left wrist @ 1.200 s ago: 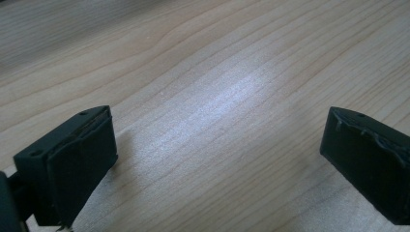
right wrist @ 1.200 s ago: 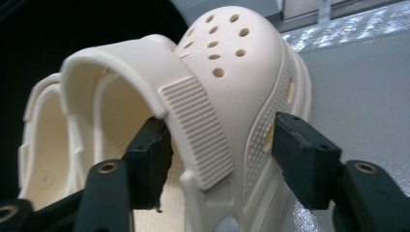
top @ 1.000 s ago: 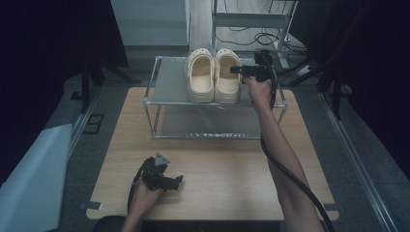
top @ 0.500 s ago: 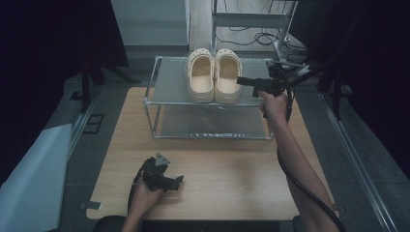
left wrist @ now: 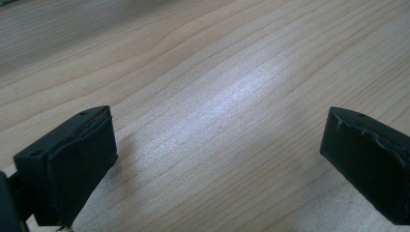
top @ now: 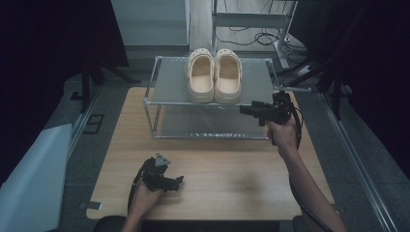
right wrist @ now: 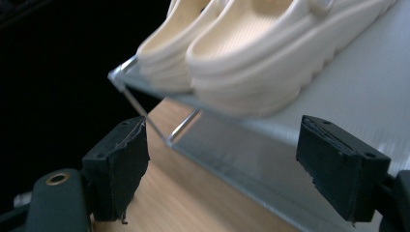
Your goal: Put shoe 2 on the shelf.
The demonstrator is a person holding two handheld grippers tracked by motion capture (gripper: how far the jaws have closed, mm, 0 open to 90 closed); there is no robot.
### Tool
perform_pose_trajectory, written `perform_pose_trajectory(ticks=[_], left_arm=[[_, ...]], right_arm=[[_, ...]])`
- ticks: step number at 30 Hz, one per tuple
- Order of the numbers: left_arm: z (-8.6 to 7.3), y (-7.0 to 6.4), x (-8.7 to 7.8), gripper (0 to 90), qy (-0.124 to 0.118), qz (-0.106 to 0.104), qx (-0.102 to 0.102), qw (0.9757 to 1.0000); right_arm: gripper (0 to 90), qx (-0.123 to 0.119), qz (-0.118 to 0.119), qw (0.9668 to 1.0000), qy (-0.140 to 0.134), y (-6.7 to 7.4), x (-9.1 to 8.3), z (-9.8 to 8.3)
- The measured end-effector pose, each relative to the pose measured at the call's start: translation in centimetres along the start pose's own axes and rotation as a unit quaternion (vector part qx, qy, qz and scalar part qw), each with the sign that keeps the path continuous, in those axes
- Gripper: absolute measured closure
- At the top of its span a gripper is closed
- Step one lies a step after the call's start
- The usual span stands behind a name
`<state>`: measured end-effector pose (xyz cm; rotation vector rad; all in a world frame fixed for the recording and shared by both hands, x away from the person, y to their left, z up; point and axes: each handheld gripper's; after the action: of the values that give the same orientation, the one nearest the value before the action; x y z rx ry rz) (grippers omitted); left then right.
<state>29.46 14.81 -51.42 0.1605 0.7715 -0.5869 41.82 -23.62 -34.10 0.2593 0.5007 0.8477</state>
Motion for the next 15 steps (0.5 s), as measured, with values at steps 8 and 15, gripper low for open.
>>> perform_pose_trajectory(ticks=[8, 15], left_arm=[[-0.1, 0.0, 0.0, 0.0, -0.001, -0.001, 0.000, 1.0000], [-0.1, -0.1, 0.1, 0.0, 0.000, 0.000, 0.001, 1.0000]], right_arm=[[14.1, -0.046, -0.007, 0.9988, 0.018, 0.4, -2.2, -4.8], [12.1, -0.067, -0.036, 0.9966, 0.031, -0.5, -2.9, -9.8]])
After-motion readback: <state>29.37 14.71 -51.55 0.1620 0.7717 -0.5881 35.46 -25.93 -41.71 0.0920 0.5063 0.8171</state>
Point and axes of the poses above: each handheld gripper's, and its own axes: x roughly forward along the jaws, z roughly out of its top, y roughly to its left, and after that the axes turned 4 degrees about -y, right-handed
